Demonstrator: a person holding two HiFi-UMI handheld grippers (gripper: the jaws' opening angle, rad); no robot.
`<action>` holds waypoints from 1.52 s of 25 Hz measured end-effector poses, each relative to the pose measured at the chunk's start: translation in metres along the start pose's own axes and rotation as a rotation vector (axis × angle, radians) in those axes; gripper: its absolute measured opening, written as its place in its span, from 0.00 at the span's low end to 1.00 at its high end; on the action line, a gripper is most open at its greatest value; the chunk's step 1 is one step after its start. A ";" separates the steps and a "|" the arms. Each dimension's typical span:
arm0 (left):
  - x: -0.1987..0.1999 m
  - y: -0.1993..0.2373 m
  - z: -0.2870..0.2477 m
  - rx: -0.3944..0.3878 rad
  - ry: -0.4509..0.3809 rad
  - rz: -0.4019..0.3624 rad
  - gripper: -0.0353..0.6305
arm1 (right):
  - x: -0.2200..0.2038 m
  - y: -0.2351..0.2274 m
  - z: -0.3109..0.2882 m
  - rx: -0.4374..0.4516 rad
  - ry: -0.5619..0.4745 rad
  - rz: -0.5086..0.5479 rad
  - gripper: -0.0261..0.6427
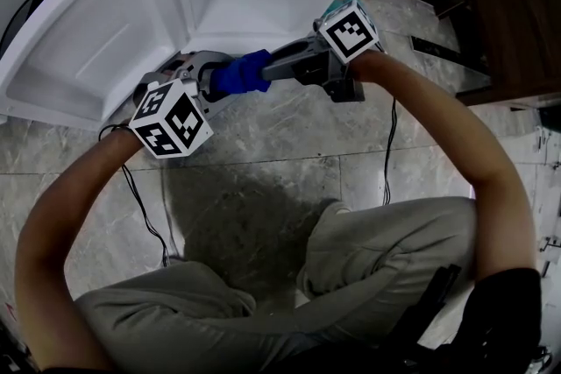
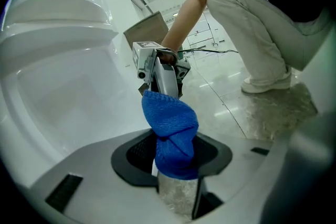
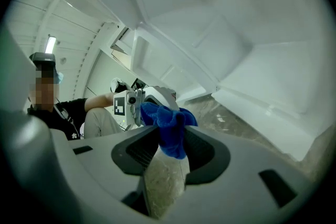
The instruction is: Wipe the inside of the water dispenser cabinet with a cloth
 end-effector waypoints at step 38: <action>-0.047 0.140 -0.146 0.180 0.201 0.053 0.31 | -0.055 -0.052 0.042 -0.454 0.429 0.752 0.04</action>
Point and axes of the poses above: the fingertips, and each gripper's own axes: z backward along the fingers, y to its left, x out of its top, the point moved 3 cm from there along z, backward along the fingers, and after that the axes turned 5 degrees about -y, right-handed, at the moved point
